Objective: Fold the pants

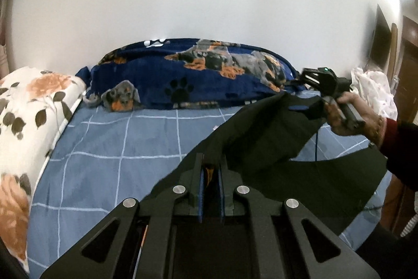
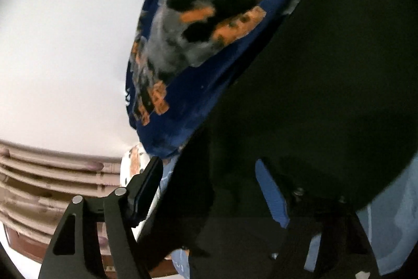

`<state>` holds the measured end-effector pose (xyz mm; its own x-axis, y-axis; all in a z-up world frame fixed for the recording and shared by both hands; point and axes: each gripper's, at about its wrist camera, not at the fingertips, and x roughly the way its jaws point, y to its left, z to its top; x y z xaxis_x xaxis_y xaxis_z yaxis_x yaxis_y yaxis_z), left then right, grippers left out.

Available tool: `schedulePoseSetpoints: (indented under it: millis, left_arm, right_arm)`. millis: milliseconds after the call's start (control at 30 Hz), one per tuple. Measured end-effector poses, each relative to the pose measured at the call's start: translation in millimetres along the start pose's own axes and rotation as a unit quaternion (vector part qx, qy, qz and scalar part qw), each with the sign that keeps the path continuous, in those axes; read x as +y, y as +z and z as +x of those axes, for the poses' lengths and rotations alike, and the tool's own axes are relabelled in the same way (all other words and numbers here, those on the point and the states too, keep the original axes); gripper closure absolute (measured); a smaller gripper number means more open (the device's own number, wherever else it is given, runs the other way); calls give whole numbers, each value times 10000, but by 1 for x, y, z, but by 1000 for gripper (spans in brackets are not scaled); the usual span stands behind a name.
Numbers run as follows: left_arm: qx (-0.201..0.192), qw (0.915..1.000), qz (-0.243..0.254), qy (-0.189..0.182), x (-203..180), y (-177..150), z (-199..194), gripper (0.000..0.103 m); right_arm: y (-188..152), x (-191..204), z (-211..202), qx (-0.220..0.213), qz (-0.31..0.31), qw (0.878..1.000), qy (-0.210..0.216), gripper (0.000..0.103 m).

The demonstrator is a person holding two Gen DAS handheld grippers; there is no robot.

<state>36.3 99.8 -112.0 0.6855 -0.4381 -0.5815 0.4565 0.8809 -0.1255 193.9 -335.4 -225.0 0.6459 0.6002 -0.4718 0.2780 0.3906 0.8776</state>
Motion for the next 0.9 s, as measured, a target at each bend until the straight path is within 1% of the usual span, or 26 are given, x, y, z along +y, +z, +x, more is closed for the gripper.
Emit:
schedulePoseSetpoints:
  millis: [67, 100, 133, 167, 200, 233, 333, 467, 533, 700, 900]
  left_arm:
    - [86, 10000, -28, -23, -1, -4, 1, 94]
    - [117, 9999, -31, -14, -2, -6, 1, 94]
    - [144, 9999, -41, -24, -2, -7, 1, 94]
    - [173, 9998, -56, -35, -3, -8, 2, 94]
    - [192, 9998, -65, -28, -3, -9, 2, 94]
    - [195, 9998, -70, -7, -2, -10, 2, 94]
    - [210, 9996, -184, 16, 5, -12, 0, 94]
    - [351, 9983, -460, 60, 22, -17, -1, 93]
    - [410, 9980, -473, 105, 26, -22, -3, 93]
    - [653, 9967, -420, 220, 28, -40, -6, 92]
    - [933, 9938, -498, 335, 31, -71, -12, 92]
  right_arm:
    - [5, -1, 7, 40, 50, 10000, 6, 40]
    - [6, 0, 9, 46, 71, 10000, 2, 49]
    - [10, 0, 11, 70, 68, 10000, -16, 62]
    - [10, 0, 12, 70, 58, 9999, -79, 71]
    - [10, -1, 11, 59, 60, 9998, -174, 92]
    - [8, -3, 7, 52, 56, 9997, -237, 94]
    - [-8, -8, -12, -81, -119, 9993, -355, 96]
    - [-49, -18, -52, -197, -308, 9987, -347, 97]
    - [-72, -24, -70, -201, -370, 9984, -373, 97]
    - [-139, -56, -109, -96, -148, 9990, -410, 98]
    - [-202, -92, -121, 224, 102, 9973, -693, 99]
